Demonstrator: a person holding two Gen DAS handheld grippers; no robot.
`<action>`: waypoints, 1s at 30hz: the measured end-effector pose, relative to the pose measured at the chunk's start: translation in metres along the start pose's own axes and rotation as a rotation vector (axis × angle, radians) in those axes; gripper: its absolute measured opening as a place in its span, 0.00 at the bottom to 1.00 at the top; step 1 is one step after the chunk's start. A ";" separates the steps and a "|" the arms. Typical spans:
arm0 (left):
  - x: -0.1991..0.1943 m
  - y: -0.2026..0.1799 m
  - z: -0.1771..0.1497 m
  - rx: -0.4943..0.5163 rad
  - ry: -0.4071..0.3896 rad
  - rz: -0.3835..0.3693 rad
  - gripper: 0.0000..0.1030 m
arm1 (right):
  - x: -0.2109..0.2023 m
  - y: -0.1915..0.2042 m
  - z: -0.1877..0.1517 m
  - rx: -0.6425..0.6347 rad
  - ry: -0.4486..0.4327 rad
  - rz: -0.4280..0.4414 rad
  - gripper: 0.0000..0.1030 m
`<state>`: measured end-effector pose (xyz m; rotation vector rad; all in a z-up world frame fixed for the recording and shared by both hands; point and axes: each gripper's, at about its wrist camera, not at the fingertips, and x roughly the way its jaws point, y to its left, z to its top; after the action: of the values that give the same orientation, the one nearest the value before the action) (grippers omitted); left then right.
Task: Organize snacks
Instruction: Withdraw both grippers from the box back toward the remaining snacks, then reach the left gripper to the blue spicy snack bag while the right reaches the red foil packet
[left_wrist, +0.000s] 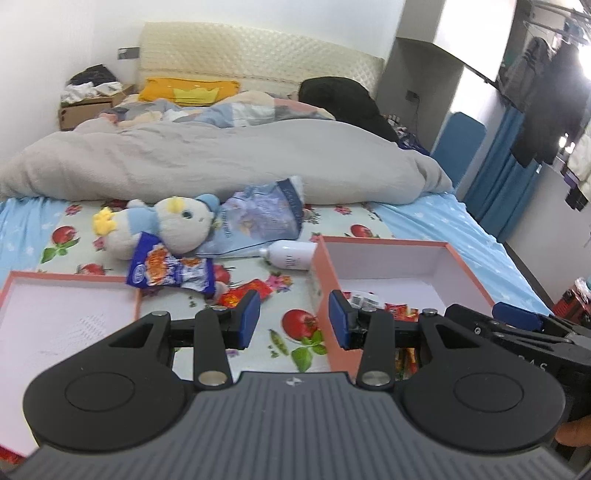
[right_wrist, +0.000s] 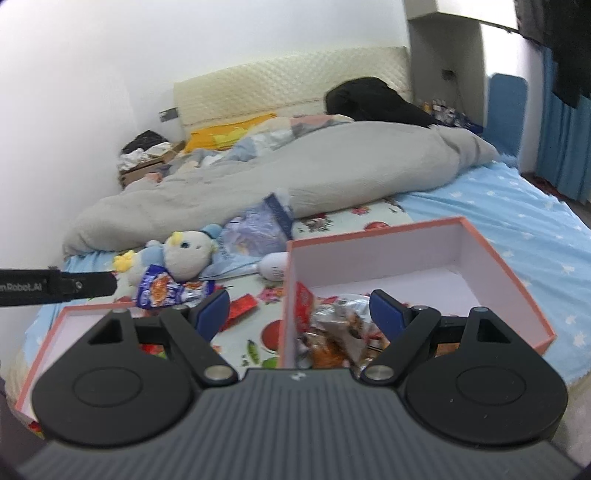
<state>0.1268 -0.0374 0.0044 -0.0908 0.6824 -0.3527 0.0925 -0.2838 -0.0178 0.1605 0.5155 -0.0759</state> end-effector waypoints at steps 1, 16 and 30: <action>-0.004 0.004 -0.001 -0.006 -0.002 0.005 0.45 | 0.000 0.004 0.000 0.000 -0.002 0.001 0.82; -0.023 0.050 -0.020 -0.079 0.005 0.080 0.45 | 0.006 0.043 -0.016 -0.025 0.001 0.069 0.82; 0.000 0.072 -0.039 -0.119 0.031 0.058 0.55 | 0.024 0.058 -0.048 -0.067 0.020 0.060 0.82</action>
<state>0.1234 0.0317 -0.0399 -0.1789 0.7353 -0.2578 0.0970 -0.2194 -0.0634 0.1113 0.5324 0.0014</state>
